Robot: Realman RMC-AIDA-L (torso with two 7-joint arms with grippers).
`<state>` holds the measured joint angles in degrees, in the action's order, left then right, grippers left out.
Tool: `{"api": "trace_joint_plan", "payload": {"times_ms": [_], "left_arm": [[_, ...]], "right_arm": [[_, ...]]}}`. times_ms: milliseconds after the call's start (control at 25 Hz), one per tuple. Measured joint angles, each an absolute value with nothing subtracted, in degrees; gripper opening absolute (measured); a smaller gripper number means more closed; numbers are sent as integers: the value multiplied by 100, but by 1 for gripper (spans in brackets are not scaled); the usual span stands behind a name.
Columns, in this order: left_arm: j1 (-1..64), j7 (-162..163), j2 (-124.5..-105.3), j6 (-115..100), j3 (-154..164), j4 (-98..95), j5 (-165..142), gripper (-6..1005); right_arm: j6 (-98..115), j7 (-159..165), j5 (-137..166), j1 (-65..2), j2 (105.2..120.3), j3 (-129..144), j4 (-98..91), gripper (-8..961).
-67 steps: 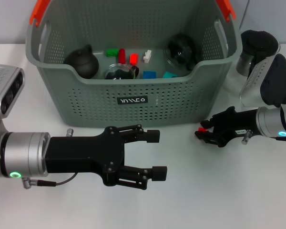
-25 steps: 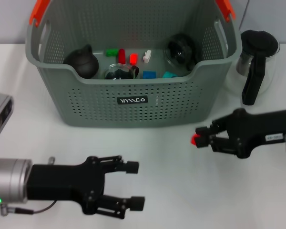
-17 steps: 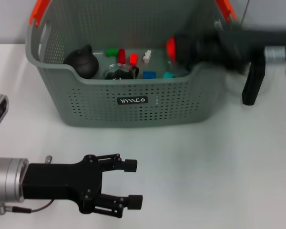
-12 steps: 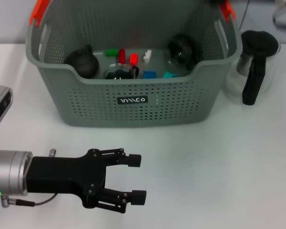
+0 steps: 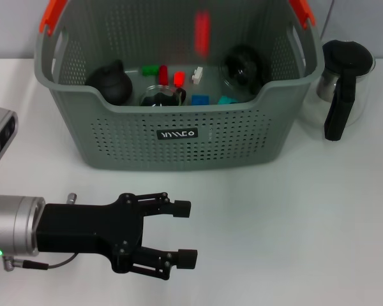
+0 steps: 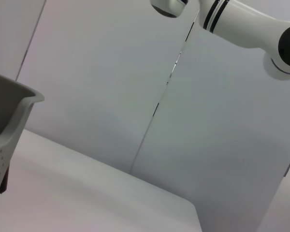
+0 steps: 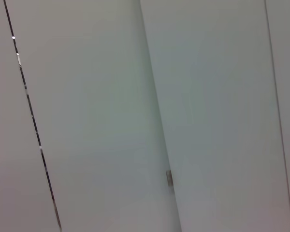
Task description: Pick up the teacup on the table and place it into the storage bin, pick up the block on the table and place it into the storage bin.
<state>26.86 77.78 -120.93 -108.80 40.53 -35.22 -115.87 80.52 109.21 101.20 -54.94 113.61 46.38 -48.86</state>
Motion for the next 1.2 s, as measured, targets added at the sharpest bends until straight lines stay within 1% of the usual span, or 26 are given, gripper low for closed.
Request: {"api": "trace_joint_plan", "payload": {"times_ms": [80,320,480,600,720,800,920,1080,1200], "left_arm": [[2688,7781,-12090,-10884,4052,-3522,-11580,934],[2699,7794,-12076,-10916,4051,-3524,-11491,934],[2699,7685,-12056,-10937,3913,-3524,-11333,934],[2692,7610,-12044,-10934,3750,-3517,-11275,934],[2658,7593,-12025,-10878,3652,-3528,-11294,934],[2640,7589,-12018,-10818,3628,-3528,-11336,934],[2640,7575,-12030,-10636,3666,-3498,-11374,934],[2691,7479,-12089,-10377,3851,-3442,-11431,934],[2751,7413,-12100,-10271,3959,-3363,-11434,934]], "right_arm": [[8044,10961,10169,-5510,11366,4639,-4928,341],[8402,10968,10061,-5369,11332,4591,-5109,636],[9515,10466,9759,-4946,11291,4581,-5134,824],[10320,9936,9777,-4409,11301,4616,-5147,868],[10657,9216,10010,-3754,11343,4645,-5116,911],[10681,8643,10209,-3316,11410,4637,-4993,940],[10463,7721,10474,-2786,11557,4601,-4656,937],[10176,6832,10653,-2450,11695,4595,-4223,930],[9959,6482,10805,-2391,11726,4596,-3963,917]]}}
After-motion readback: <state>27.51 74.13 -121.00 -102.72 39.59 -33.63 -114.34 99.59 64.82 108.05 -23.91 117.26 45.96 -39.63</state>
